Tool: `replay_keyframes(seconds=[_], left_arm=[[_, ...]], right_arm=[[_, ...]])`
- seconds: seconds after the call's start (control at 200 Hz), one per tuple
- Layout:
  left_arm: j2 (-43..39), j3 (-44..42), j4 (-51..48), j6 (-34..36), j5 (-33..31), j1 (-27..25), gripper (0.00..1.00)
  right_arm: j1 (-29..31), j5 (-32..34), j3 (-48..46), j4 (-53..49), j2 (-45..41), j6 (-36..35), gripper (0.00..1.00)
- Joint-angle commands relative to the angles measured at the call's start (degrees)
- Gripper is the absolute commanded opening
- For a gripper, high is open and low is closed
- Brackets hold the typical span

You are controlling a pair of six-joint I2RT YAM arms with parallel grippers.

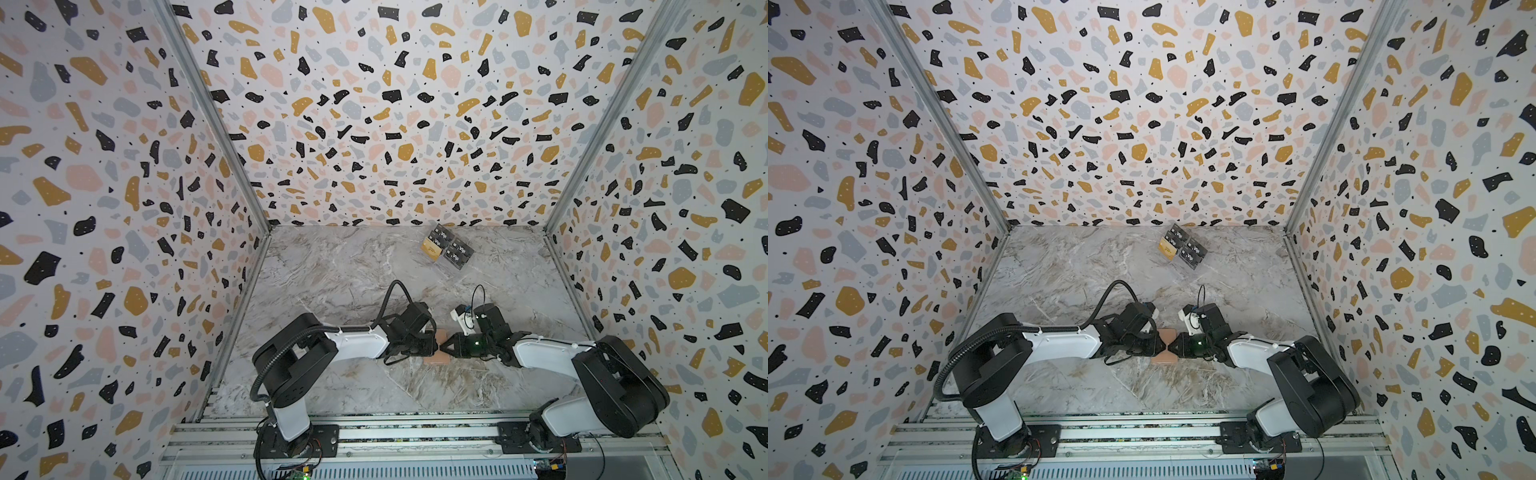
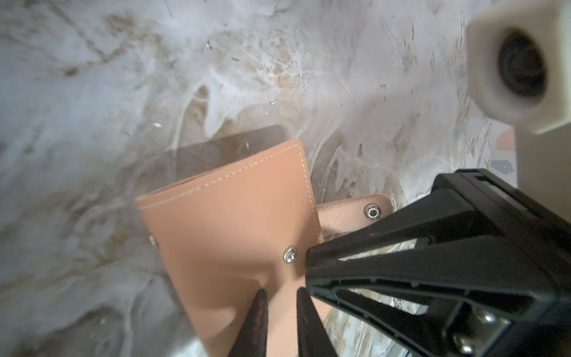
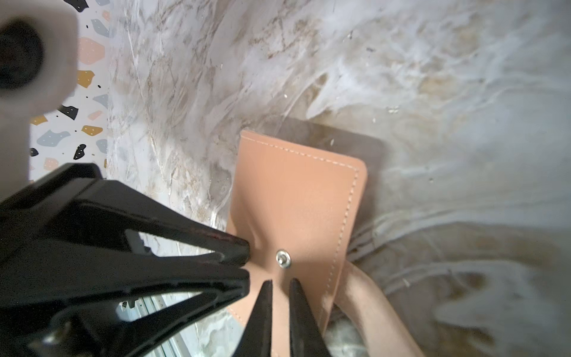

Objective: Put the credit cards into the card holder

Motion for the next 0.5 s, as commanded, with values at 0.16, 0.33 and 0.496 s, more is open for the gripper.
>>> replay_keyframes(seconds=[0.16,0.33,0.496], left_arm=[[-3.2,-2.4,0.1,2.3,1.2,4.1,0.23],[0.0,-0.7,-1.5,3.7,1.7,4.2,0.28],[0.3,-2.7,-1.0,4.0,1.5,4.2,0.4]], right_arm=[[0.2,2.6,0.1,-2.0,0.3,-0.8,0.14],[0.3,2.8,1.2,-3.6,0.2,-1.3,0.14],[0.2,2.9,1.8,-4.0,0.5,-1.1,0.14]])
